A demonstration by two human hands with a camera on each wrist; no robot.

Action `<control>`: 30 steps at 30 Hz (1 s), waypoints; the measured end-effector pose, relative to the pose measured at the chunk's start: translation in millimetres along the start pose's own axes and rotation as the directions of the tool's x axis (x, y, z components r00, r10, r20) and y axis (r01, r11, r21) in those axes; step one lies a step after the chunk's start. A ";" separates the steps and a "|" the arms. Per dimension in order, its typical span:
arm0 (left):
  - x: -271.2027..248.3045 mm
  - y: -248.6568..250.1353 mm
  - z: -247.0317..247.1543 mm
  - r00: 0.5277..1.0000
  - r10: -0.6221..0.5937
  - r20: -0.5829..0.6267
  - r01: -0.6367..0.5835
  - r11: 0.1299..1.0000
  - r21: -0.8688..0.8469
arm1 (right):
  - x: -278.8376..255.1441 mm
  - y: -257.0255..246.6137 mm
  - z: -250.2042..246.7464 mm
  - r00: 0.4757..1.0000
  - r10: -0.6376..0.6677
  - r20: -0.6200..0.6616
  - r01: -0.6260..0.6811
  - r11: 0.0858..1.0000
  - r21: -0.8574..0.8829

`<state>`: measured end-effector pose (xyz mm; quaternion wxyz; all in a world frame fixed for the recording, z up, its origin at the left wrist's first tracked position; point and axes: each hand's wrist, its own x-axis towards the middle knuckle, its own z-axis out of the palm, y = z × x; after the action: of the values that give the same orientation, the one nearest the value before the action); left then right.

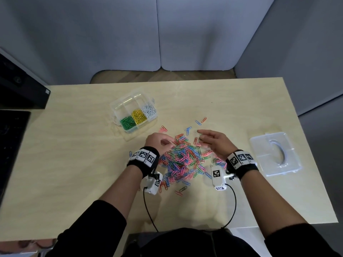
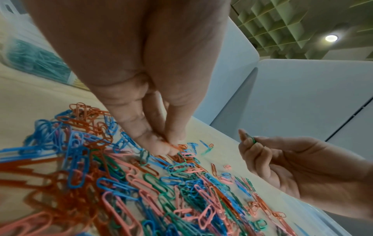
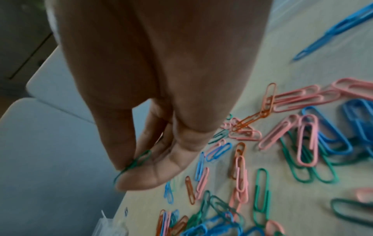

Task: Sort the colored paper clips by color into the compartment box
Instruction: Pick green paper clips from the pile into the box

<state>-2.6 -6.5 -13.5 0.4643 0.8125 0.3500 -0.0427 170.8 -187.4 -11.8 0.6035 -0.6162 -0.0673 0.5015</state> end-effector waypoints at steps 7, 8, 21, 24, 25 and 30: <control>4.8 19.0 16.6 0.990 -0.133 -0.034 0.133 0.991 0.004 | -6.7 0.5 -4.1 0.992 0.126 0.006 -0.124 0.971 0.203; 5.5 21.7 19.2 0.987 -0.148 -0.065 0.146 0.989 -0.023 | -5.6 3.3 -4.7 0.993 0.117 -0.003 -0.116 0.984 0.139; 5.6 -1.4 29.3 0.994 0.074 -0.081 -0.047 0.954 0.297 | 13.0 25.5 14.8 0.977 -0.203 0.070 0.136 0.332 -0.933; 2.7 -4.3 31.3 0.990 0.102 -0.101 -0.072 0.962 0.262 | 11.5 27.4 4.9 0.979 -0.190 0.075 0.160 0.487 -0.859; 2.1 -5.4 31.2 0.990 0.098 -0.101 -0.071 0.967 0.243 | 10.5 26.7 1.5 0.984 -0.172 0.054 0.148 0.601 -0.785; 6.0 -5.8 31.3 0.997 -0.028 -0.078 0.036 0.994 0.103 | 13.3 17.7 -3.4 1.000 0.017 -0.011 -0.019 0.966 -0.259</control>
<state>6.3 -26.0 -37.7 0.4070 0.8308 0.3778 -0.0374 170.5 -185.2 -34.2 0.5138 -0.6923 -0.1241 0.4912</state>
